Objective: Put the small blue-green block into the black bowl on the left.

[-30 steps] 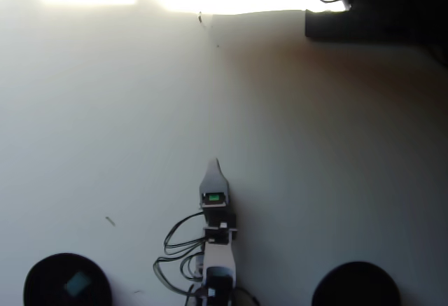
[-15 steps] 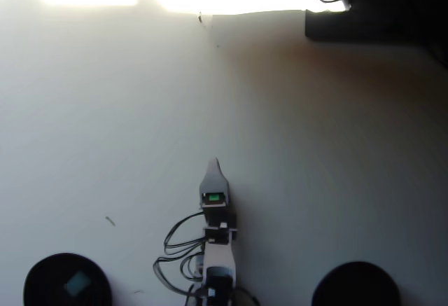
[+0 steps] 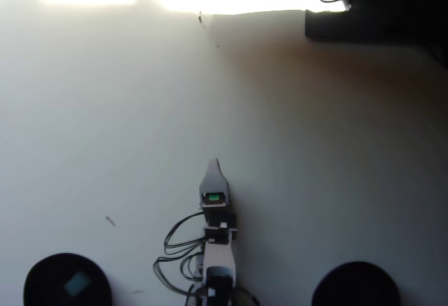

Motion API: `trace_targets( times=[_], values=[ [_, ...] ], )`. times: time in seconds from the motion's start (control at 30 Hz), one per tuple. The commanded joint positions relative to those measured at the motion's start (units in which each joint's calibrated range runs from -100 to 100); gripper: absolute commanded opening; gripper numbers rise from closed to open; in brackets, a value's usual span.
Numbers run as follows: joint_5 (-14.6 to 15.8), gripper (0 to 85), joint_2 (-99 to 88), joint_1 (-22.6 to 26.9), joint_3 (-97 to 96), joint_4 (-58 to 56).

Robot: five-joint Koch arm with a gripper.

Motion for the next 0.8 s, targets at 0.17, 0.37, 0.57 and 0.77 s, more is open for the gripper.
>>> trace_targets(
  times=[0.17,0.37,0.57,0.77],
  values=[
    [0.00,49.1,0.00,-0.05,-0.08,1.23],
    [0.00,49.1,0.00,-0.05,0.01,1.23],
    [0.00,49.1,0.00,-0.05,-0.08,1.23],
    [0.00,49.1,0.11,-0.05,0.01,1.23]
  ],
)
